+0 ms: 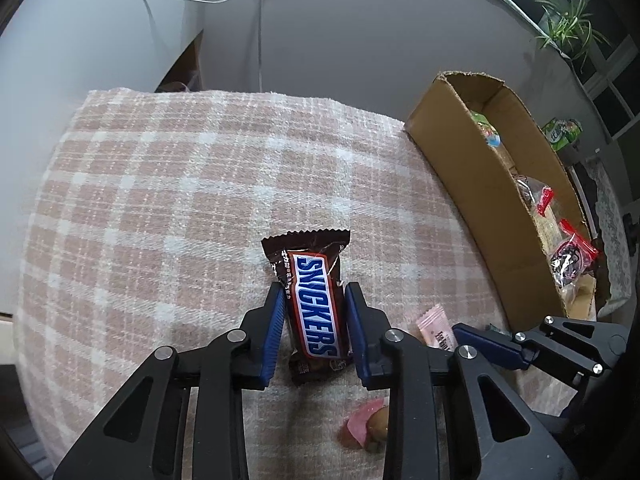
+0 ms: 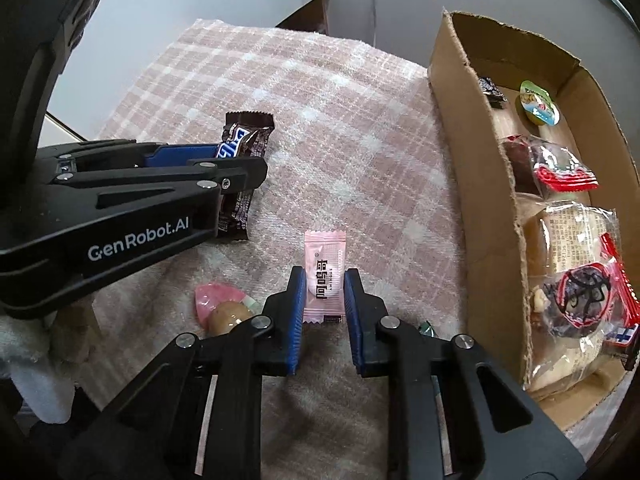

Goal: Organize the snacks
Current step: 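Close the left gripper on the Snickers bar while the right gripper grasps the pink candy, then carry both items over the box and open both grippers to drop them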

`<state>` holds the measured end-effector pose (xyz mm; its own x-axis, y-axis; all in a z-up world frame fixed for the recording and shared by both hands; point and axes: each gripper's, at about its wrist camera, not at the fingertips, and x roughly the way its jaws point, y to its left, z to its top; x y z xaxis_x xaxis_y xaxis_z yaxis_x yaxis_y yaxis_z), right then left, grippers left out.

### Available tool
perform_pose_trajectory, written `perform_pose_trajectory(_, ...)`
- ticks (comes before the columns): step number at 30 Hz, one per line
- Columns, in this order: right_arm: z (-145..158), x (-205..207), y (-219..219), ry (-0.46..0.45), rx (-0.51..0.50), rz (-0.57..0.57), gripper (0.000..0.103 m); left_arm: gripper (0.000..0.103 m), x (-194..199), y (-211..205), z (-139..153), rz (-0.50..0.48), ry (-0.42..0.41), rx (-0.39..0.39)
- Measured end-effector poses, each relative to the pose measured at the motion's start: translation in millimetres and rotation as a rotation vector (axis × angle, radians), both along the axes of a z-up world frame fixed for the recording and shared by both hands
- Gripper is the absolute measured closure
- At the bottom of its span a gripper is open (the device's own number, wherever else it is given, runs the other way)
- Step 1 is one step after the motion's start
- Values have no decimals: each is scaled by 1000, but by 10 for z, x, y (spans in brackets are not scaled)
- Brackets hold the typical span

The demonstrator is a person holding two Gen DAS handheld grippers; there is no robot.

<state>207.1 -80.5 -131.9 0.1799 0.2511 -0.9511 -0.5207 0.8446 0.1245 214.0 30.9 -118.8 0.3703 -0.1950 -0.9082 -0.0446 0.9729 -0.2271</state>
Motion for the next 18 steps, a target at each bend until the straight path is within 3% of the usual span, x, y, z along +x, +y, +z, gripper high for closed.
perform_pose_trajectory(18, 531, -174, -363, -49, 98, -40, 83, 77, -274, 103, 363, 0, -63, 15)
